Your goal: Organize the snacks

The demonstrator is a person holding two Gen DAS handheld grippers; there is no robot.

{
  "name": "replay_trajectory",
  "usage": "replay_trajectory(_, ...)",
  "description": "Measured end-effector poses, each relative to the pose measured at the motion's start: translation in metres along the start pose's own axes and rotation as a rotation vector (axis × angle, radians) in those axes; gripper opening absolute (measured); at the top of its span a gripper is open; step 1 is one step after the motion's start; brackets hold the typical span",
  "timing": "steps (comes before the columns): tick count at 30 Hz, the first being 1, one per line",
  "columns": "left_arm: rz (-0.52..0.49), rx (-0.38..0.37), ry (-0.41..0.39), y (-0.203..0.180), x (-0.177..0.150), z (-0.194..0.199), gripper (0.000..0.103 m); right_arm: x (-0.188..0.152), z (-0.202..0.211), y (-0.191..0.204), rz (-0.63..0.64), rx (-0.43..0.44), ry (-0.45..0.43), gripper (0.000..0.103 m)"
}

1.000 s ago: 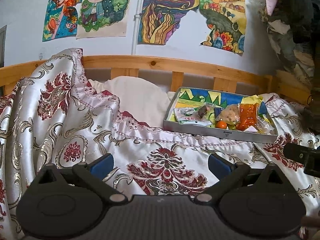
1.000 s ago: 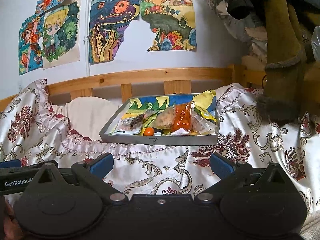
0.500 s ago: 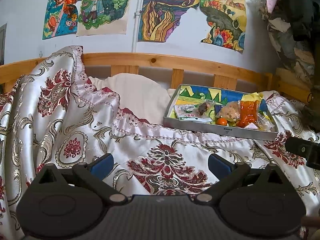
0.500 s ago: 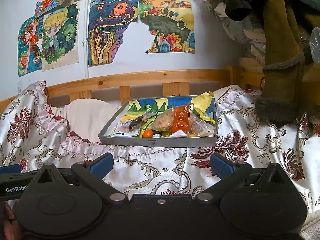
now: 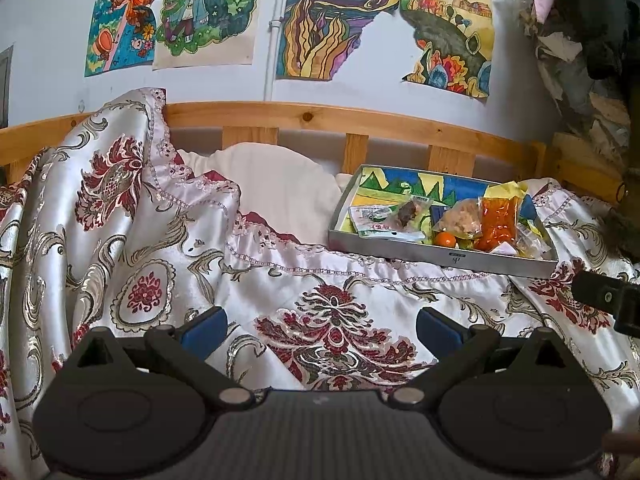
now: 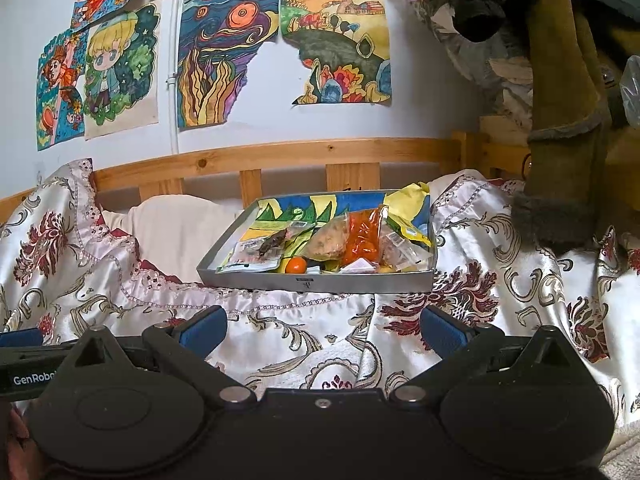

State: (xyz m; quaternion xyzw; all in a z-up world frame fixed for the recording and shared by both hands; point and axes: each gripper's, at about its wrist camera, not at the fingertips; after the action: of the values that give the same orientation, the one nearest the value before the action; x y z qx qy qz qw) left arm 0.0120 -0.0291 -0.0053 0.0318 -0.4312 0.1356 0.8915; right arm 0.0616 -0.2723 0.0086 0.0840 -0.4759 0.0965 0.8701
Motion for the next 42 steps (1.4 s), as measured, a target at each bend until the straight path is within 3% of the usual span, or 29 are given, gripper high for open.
replay_trajectory(27,-0.003,0.019,0.037,0.002,0.0,-0.006,0.102,-0.004,-0.003,0.001,0.015,-0.001,0.01,0.102)
replay_trajectory(36,0.002,0.005,0.146,0.002,0.003,-0.016,0.102,-0.002,-0.004,0.002,0.025,-0.005,0.024,0.102)
replay_trajectory(42,-0.056,-0.019,0.209,-0.004,0.004,-0.02,0.102,-0.002,-0.006,0.004,0.037,-0.009,0.033,0.102)
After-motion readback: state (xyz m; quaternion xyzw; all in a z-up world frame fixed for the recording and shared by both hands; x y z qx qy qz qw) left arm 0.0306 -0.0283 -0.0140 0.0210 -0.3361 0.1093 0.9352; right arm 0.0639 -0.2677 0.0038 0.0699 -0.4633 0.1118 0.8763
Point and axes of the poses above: each gripper's, at about its wrist camera, not at the fingertips, and z roughly against the way its jaws point, y to its left, x to its top, and after that the axes turned 13 degrees about y, right-handed
